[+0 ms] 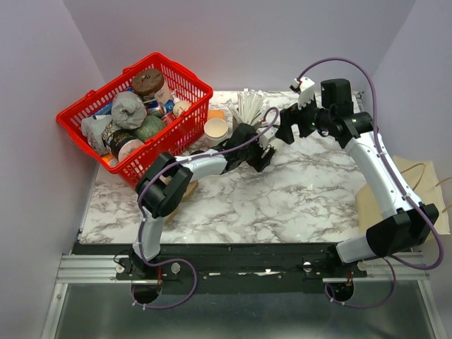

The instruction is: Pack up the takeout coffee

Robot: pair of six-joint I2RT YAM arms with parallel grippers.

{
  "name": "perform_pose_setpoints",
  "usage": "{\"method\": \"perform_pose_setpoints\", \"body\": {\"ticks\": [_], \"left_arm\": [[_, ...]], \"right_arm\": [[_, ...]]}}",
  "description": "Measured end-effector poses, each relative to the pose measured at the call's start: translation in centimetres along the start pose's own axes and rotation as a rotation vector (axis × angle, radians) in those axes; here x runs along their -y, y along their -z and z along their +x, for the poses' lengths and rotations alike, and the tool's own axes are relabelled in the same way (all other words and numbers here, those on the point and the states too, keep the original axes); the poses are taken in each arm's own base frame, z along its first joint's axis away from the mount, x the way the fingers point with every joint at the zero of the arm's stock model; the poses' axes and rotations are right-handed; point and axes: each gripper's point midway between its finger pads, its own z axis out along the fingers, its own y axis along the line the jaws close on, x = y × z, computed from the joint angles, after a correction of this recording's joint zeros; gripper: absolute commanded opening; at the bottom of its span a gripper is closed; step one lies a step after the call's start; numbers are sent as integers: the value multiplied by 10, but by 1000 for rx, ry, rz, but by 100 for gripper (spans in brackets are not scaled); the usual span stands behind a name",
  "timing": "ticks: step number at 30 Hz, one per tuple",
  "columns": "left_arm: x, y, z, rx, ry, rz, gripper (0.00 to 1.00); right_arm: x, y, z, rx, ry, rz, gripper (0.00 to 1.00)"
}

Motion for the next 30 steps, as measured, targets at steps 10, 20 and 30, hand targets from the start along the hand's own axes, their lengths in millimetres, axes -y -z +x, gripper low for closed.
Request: {"method": "perform_pose_setpoints", "body": {"ticks": [10,20,30], "left_arm": [[-3,-3,3,-9,2,-10,80],[10,11,15,-22,-11,49,81],[31,47,-42,27,-22,124,82]], "right_arm": [[1,1,0,6,1,3,100],[12,-8,4,-13,-41,20,100],[55,-26,22,-107,-247,51,100]]}}
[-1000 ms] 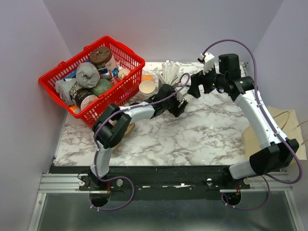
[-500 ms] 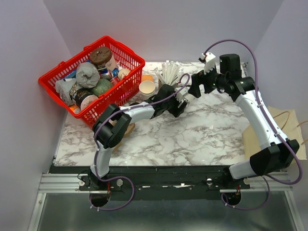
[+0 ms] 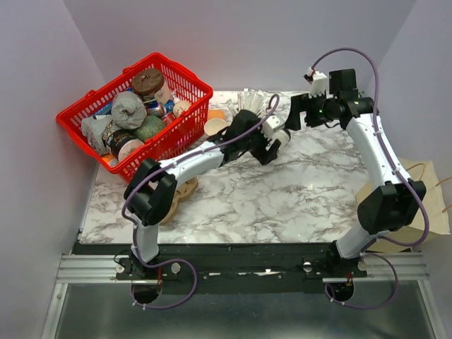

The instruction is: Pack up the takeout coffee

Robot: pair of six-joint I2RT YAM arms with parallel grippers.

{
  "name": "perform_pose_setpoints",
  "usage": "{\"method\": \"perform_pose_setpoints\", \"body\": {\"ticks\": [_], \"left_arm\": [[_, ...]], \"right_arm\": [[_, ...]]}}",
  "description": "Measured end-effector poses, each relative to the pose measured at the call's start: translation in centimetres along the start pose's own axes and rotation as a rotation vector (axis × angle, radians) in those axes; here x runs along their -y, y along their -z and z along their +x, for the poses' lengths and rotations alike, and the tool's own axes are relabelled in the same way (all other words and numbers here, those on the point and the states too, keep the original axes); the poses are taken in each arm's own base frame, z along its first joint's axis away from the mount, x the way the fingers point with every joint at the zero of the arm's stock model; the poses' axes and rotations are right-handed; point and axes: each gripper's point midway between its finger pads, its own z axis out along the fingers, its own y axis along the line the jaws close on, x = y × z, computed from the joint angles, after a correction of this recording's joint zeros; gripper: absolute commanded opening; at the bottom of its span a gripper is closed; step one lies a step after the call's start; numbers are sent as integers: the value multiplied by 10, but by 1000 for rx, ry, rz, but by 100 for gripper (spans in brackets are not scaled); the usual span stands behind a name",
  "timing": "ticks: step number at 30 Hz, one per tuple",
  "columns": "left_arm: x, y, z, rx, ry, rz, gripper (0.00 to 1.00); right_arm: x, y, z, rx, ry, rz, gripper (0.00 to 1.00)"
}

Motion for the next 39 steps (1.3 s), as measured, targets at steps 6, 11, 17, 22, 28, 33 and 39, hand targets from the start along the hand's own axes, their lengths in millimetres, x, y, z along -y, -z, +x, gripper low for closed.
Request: {"method": "perform_pose_setpoints", "body": {"ticks": [6,11,17,22,28,33,39], "left_arm": [[-21,-24,-72,52,-9,-118,82],[-39,-42,-42,-48,14,-209,82],[-54,-62,9,-181,30,-281,83],[-55,-72,26,-221,35,-297,84],[-55,-76,27,-223,41,-301,85],[-57,-83,22,-205,62,-303,87],[-57,-92,31,-214,108,-308,86]], "right_arm": [[10,30,-24,90,-37,34,100],[20,58,-41,176,-103,59,100],[17,72,-45,218,-142,38,100],[14,75,-36,217,-176,11,100],[21,69,-18,185,-236,3,100],[19,64,-9,164,-262,-16,100],[21,65,-10,168,-271,-20,100]]}}
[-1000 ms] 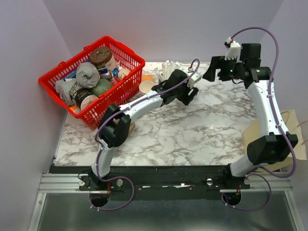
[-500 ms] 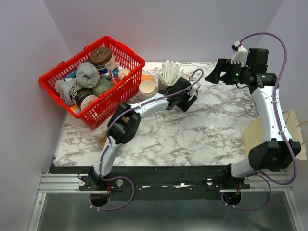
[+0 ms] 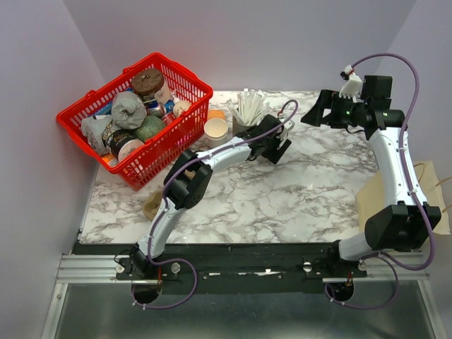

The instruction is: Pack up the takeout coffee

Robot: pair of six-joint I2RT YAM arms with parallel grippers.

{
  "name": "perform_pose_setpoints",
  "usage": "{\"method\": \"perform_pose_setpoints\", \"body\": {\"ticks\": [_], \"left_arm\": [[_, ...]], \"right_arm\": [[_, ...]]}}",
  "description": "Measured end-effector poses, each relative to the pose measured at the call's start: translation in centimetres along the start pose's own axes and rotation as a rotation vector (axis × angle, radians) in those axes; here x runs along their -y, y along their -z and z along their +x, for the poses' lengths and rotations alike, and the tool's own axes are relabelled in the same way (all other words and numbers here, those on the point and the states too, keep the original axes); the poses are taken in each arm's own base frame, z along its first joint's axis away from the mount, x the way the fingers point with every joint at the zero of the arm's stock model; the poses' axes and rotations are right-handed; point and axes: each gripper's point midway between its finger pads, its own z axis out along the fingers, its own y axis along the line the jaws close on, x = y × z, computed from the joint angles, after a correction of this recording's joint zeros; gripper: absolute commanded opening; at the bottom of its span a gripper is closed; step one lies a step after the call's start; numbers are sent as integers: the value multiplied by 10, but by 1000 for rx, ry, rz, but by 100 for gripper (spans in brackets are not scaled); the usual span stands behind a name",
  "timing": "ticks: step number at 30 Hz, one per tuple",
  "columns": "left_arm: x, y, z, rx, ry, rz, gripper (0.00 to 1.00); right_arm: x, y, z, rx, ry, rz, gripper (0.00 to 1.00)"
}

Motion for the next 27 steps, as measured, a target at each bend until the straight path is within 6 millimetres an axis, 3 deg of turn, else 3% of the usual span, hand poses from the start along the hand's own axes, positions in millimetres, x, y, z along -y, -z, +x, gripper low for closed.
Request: {"method": "perform_pose_setpoints", "body": {"ticks": [7,12,27], "left_arm": [[0,-6,10,-25,29,-5,86],[4,-6,10,-25,64,7,98],[23,-5,4,-19,301,48,98]], "right_arm": [[0,0,0,5,-8,-5,100],[1,0,2,1,-18,-6,100],[3,4,3,10,-30,-7,100]]}}
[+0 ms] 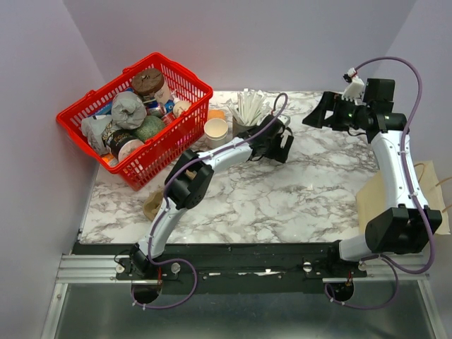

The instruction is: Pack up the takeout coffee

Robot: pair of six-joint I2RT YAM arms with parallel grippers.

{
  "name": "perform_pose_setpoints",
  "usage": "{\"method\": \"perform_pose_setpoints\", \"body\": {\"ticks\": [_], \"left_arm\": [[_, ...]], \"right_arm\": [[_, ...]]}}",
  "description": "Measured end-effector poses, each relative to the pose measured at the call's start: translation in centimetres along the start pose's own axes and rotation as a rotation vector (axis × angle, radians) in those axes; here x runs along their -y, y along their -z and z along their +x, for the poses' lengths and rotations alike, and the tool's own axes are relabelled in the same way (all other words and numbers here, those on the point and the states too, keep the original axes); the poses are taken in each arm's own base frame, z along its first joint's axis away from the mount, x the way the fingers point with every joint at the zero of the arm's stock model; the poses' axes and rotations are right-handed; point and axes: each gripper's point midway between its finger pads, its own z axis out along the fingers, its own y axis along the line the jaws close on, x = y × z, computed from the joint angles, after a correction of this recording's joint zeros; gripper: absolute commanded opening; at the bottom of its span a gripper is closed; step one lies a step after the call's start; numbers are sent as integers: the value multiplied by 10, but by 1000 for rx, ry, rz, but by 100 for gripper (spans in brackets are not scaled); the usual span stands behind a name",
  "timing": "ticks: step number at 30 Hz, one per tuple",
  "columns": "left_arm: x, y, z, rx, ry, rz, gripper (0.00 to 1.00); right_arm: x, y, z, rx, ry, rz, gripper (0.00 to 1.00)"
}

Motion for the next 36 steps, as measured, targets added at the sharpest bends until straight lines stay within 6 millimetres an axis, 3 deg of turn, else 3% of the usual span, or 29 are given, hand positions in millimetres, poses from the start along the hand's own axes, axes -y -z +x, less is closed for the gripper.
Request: {"method": "perform_pose_setpoints", "body": {"ticks": [9,19,28,36], "left_arm": [[17,-10,-15,54,9,30,98],[1,-25,-7,50,75,-51,96],[2,-26,-11,63,89,-57,82],[-4,-25,-2,45,97,-53,70]], "right_arm": [[4,0,11,-17,-21,3,100],[5,3,12,-13,-34,5,100],[11,2,19,-20,-58,11,100],[12,3,19,-13,-63,11,100]]}}
